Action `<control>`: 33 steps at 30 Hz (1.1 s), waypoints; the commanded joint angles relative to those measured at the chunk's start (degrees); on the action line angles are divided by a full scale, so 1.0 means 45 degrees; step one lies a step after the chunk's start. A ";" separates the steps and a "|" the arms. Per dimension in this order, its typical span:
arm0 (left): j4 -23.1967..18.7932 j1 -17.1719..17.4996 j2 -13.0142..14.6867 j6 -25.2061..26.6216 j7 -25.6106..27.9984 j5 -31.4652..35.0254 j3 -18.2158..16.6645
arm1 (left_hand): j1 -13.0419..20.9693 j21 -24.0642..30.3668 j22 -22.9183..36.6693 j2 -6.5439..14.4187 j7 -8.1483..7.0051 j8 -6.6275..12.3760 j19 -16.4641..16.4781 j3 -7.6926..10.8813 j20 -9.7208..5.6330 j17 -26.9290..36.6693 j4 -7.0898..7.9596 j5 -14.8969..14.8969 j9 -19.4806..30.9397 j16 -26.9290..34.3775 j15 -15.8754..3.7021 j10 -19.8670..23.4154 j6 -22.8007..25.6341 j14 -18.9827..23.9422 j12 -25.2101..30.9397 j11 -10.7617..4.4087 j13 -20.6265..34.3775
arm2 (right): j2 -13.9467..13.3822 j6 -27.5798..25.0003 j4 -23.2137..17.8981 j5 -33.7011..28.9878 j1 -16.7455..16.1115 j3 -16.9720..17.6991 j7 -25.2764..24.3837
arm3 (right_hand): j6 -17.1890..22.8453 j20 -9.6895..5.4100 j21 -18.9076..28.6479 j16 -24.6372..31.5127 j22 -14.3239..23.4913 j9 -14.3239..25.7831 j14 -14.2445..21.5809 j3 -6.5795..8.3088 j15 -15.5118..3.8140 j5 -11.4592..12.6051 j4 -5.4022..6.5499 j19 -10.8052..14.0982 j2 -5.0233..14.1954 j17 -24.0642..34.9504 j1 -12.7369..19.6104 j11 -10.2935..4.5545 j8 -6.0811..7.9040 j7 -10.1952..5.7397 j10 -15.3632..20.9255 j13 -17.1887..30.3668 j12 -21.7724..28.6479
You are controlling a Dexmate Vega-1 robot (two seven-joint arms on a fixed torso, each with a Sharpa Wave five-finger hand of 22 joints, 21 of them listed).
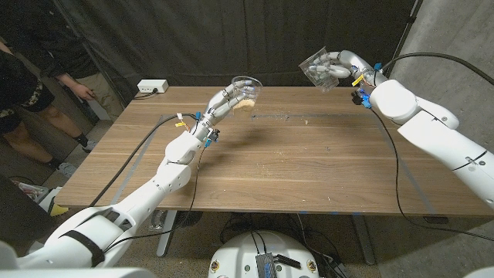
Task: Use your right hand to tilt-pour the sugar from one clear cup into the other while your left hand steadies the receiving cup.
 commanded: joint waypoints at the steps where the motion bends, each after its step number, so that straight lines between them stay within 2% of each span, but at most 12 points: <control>1: -0.0300 0.0039 0.0173 0.0082 0.0440 0.0092 -0.0109 | 0.0147 0.0072 -0.0015 0.0002 0.0050 0.0045 0.0072 0.0021 -0.0586 0.0019 0.0075 0.0079 0.0050 0.0009 -0.1757 0.0133 0.0040 0.0071 0.0056 -0.0020 0.0063 | 0.0879 0.1953 0.0914 0.0439 -0.1003 0.0363 -0.1694 | 0.0381 -0.0994 0.0108 0.0085 0.0024 0.0044 0.0146 0.0092 -0.1728 0.0068 -0.0024 0.0131 0.0387 0.0056 0.0369 -0.0011 -0.0021 -0.0449 0.0110 0.0076 0.0043; 2: -0.0354 0.0050 0.0205 0.0105 0.0519 0.0139 -0.0117 | 0.0158 0.0072 -0.0015 0.0004 0.0054 0.0052 0.0071 0.0026 -0.0587 0.0015 0.0076 0.0079 0.0059 0.0007 -0.1760 0.0110 0.0039 0.0067 0.0049 0.0054 0.0068 | 0.0959 0.2020 0.0979 0.0518 -0.1045 0.0390 -0.1781 | 0.0372 -0.1016 0.0109 0.0087 0.0025 0.0048 0.0151 0.0093 -0.1728 0.0068 -0.0025 0.0136 0.0386 0.0060 0.0374 -0.0019 -0.0024 -0.0437 0.0104 0.0081 0.0042; 7: -0.0530 0.0094 0.0259 0.0192 0.0781 0.0169 -0.0159 | 0.0175 0.0074 -0.0016 0.0003 0.0064 0.0069 0.0077 0.0033 -0.0584 0.0006 0.0079 0.0076 0.0075 0.0007 -0.1763 0.0106 0.0053 0.0073 0.0045 -0.0010 0.0070 | 0.1254 0.2888 0.1506 0.0740 -0.1272 0.0466 -0.2182 | 0.0351 -0.1069 0.0110 0.0090 0.0028 0.0071 0.0158 0.0095 -0.1729 0.0066 -0.0039 0.0142 0.0368 0.0080 0.0414 -0.0006 -0.0029 -0.0467 0.0061 0.0109 0.0030; 14: -0.0822 0.0249 0.0382 0.0299 0.1130 0.0209 -0.0203 | 0.0180 0.0071 -0.0017 0.0008 0.0080 0.0078 0.0071 0.0040 -0.0599 -0.0003 0.0095 0.0072 0.0098 0.0001 -0.1764 0.0116 0.0032 0.0057 0.0040 -0.0006 0.0064 | 0.1453 0.3443 0.1919 0.0869 -0.1370 0.0447 -0.2521 | 0.0353 -0.1077 0.0116 0.0100 0.0033 0.0100 0.0184 0.0103 -0.1731 0.0063 -0.0048 0.0154 0.0362 0.0110 0.0465 -0.0021 -0.0025 -0.0495 0.0026 0.0144 0.0024; 24: -0.1025 0.0428 0.0437 0.0186 0.1483 0.0158 -0.0299 | 0.0179 0.0076 -0.0019 0.0000 0.0053 0.0103 0.0092 0.0041 -0.0631 -0.0016 0.0120 0.0064 0.0124 0.0004 -0.1761 0.0113 0.0043 0.0068 0.0035 0.0004 0.0067 | 0.1659 0.3539 0.2109 0.0967 -0.1252 0.0381 -0.2846 | 0.0430 -0.1075 0.0127 0.0123 0.0039 0.0148 0.0253 0.0107 -0.1725 0.0059 -0.0020 0.0178 0.0381 0.0152 0.0491 0.0010 0.0016 -0.0529 0.0112 0.0197 0.0069; 33: -0.1439 0.0626 0.0613 0.0182 0.1919 0.0256 -0.0328 | 0.0183 0.0066 -0.0020 0.0009 0.0085 0.0110 0.0068 0.0049 -0.0632 -0.0025 0.0143 0.0060 0.0139 0.0002 -0.1754 0.0119 0.0028 0.0056 0.0031 -0.0001 0.0066 | 0.2448 0.4744 0.2993 0.1637 -0.1316 0.0306 -0.3214 | 0.0441 -0.1106 0.0144 0.0113 0.0043 0.0184 0.0265 0.0097 -0.1719 0.0053 0.0001 0.0222 0.0370 0.0168 0.0485 -0.0001 0.0031 -0.0557 0.0148 0.0236 0.0088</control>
